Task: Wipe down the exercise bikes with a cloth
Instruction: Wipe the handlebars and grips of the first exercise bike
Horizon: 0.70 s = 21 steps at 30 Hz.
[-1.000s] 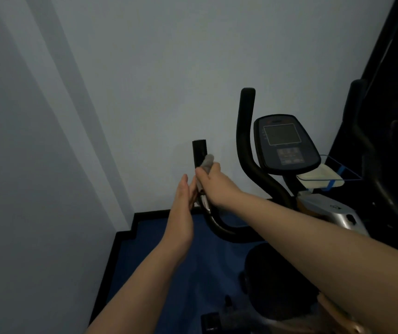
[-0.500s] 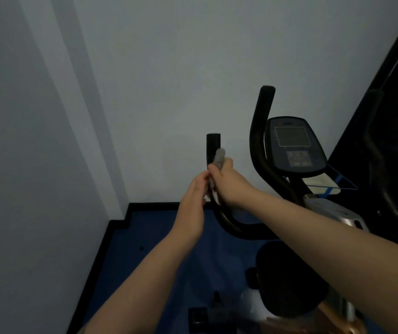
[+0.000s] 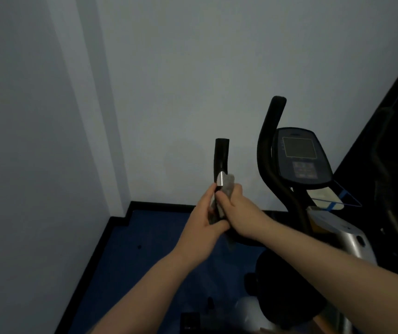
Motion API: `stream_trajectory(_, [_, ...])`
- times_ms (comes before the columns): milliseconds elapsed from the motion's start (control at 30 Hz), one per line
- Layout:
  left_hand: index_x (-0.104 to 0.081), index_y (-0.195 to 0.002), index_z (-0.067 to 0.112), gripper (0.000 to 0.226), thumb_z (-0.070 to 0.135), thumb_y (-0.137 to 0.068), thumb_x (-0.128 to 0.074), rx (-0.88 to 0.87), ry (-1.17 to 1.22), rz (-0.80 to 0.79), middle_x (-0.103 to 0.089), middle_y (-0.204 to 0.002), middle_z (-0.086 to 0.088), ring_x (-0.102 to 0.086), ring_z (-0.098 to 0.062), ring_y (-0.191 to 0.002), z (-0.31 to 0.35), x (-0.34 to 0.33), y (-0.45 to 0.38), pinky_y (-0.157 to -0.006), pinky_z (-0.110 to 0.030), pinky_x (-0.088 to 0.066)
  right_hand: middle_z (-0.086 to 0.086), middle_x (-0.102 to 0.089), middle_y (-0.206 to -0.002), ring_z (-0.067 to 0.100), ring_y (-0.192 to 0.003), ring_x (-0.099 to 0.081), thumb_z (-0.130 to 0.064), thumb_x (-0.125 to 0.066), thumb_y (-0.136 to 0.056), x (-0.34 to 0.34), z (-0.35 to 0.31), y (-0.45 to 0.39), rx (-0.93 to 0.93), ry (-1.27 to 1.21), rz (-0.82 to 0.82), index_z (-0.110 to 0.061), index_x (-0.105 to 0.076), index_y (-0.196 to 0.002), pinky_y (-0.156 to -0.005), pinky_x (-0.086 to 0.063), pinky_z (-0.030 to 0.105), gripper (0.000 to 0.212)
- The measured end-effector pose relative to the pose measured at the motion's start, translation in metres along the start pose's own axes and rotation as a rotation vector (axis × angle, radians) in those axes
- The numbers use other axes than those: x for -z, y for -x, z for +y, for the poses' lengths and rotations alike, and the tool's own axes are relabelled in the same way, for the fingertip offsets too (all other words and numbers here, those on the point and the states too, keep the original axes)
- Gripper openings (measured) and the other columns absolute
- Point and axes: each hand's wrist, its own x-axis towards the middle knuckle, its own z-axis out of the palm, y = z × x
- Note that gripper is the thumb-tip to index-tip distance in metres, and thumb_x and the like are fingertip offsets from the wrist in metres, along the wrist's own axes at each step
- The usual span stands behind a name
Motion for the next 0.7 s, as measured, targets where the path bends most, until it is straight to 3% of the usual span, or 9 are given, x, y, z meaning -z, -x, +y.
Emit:
stream_trajectory(100, [-0.021, -0.149, 0.042, 0.089, 0.007, -0.084, -0.071, -0.039, -0.084, -0.013, -0.048, -0.142, 0.013, -0.047, 0.002, -0.126, -0.006, 0.002, 0.000, -0.102, -0.012, -0.039, 0.017, -0.057, -0.114, 0.030, -0.101, -0.056, -0.048, -0.030, -0.101, 0.013, -0.006, -0.021, 0.009, 0.073, 0.030, -0.007, -0.035, -0.131, -0.081, -0.041, 0.034, 0.051])
stream_trajectory(200, [-0.015, -0.147, 0.051, 0.096, 0.018, -0.080, -0.076, -0.050, -0.150, -0.032, -0.039, -0.145, 0.025, -0.037, 0.013, -0.127, -0.009, 0.002, 0.002, -0.096, 0.003, -0.027, 0.023, -0.050, -0.131, 0.035, -0.116, -0.052, -0.045, -0.025, -0.104, 0.023, -0.031, -0.051, 0.020, -0.017, 0.125, -0.004, -0.025, -0.142, -0.089, -0.041, 0.036, 0.056])
stream_trajectory(300, [-0.010, -0.145, 0.056, 0.098, 0.027, -0.080, -0.077, -0.044, -0.172, -0.041, -0.031, -0.148, 0.032, -0.030, 0.016, -0.130, -0.010, 0.005, 0.002, -0.099, 0.004, -0.021, 0.020, -0.056, -0.124, 0.031, -0.106, -0.057, -0.044, -0.027, -0.103, 0.017, -0.033, -0.056, 0.045, -0.123, 0.197, -0.008, -0.027, -0.137, -0.081, -0.042, 0.034, 0.050])
stream_trajectory(400, [-0.006, -0.137, 0.068, 0.097, 0.034, -0.079, -0.076, -0.065, -0.234, -0.065, -0.025, -0.133, 0.054, -0.028, 0.026, -0.123, -0.009, 0.010, 0.001, -0.092, 0.008, -0.023, 0.007, -0.062, -0.095, 0.019, -0.077, -0.059, -0.049, -0.029, -0.101, 0.002, -0.010, -0.024, 0.059, -0.028, 0.157, -0.015, -0.034, -0.126, -0.060, -0.041, 0.030, 0.043])
stream_trajectory(467, [-0.006, -0.138, 0.066, 0.097, 0.033, -0.080, -0.077, -0.057, -0.234, -0.067, -0.028, -0.130, 0.055, -0.031, 0.026, -0.122, -0.010, 0.010, -0.001, -0.090, 0.008, -0.024, 0.003, -0.059, -0.085, 0.017, -0.068, -0.058, -0.049, -0.029, -0.101, -0.001, 0.000, -0.011, 0.076, 0.065, 0.098, -0.015, -0.038, -0.121, -0.052, -0.037, 0.030, 0.041])
stream_trajectory(533, [-0.010, -0.139, 0.062, 0.099, 0.026, -0.079, -0.079, -0.050, -0.208, -0.057, -0.032, -0.128, 0.054, -0.033, 0.027, -0.120, -0.013, 0.006, -0.002, -0.090, 0.006, -0.026, 0.011, -0.058, -0.103, 0.026, -0.083, -0.060, -0.045, -0.026, -0.103, 0.004, -0.005, -0.021, 0.100, 0.152, 0.080, -0.011, -0.035, -0.130, -0.061, -0.041, 0.032, 0.045])
stream_trajectory(600, [-0.013, -0.145, 0.056, 0.101, 0.023, -0.077, -0.081, -0.037, -0.189, -0.028, -0.036, -0.132, 0.047, -0.034, 0.024, -0.120, -0.014, 0.005, -0.003, -0.095, 0.002, -0.028, 0.020, -0.058, -0.117, 0.033, -0.101, -0.058, -0.046, -0.025, -0.103, 0.011, -0.022, -0.042, 0.037, 0.067, 0.174, -0.006, -0.031, -0.134, -0.072, -0.039, 0.033, 0.050])
stream_trajectory(700, [-0.015, -0.146, 0.053, 0.101, 0.025, -0.076, -0.082, -0.036, -0.194, -0.014, -0.037, -0.134, 0.039, -0.037, 0.024, -0.116, -0.013, 0.007, -0.002, -0.091, 0.005, -0.028, 0.017, -0.061, -0.117, 0.032, -0.101, -0.059, -0.046, -0.026, -0.103, 0.010, -0.041, -0.060, -0.018, -0.101, 0.347, -0.010, -0.033, -0.130, -0.074, -0.040, 0.034, 0.046])
